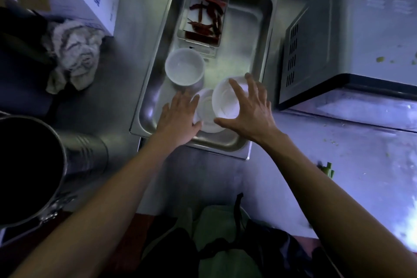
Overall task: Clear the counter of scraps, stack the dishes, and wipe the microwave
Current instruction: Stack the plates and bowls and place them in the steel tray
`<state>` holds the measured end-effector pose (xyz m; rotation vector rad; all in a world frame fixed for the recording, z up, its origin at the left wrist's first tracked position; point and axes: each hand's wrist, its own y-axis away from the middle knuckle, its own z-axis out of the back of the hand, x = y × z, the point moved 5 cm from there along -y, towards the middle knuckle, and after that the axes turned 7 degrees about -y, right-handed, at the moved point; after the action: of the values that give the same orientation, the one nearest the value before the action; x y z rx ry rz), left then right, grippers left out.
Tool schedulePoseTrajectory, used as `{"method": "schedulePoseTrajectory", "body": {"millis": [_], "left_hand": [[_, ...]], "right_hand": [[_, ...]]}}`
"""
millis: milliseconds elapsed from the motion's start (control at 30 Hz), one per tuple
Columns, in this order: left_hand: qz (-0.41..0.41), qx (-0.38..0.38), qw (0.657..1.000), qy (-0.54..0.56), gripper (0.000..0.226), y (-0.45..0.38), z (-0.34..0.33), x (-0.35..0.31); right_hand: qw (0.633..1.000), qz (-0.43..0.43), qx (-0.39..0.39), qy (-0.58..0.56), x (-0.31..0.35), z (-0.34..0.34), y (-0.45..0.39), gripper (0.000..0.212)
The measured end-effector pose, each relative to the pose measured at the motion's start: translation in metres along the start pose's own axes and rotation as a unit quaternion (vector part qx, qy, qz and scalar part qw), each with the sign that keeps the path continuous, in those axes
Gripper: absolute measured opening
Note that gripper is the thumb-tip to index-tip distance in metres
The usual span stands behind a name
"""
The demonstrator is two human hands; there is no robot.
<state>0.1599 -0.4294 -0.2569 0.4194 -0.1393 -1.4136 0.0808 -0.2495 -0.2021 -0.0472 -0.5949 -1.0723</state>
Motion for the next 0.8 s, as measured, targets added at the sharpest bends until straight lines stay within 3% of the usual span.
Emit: {"method": "schedulePoseTrajectory", "body": {"millis": [267, 800], "left_hand": [[0.030, -0.026, 0.999, -0.035, 0.051, 0.025, 0.010, 0.034], [0.020, -0.040, 0.999, 0.011, 0.051, 0.039, 0.005, 0.048]], "right_hand": [[0.999, 0.002, 0.045, 0.020, 0.026, -0.057, -0.013, 0.111], [0.989, -0.039, 0.119, 0.074, 0.009, -0.110, -0.039, 0.116]]}}
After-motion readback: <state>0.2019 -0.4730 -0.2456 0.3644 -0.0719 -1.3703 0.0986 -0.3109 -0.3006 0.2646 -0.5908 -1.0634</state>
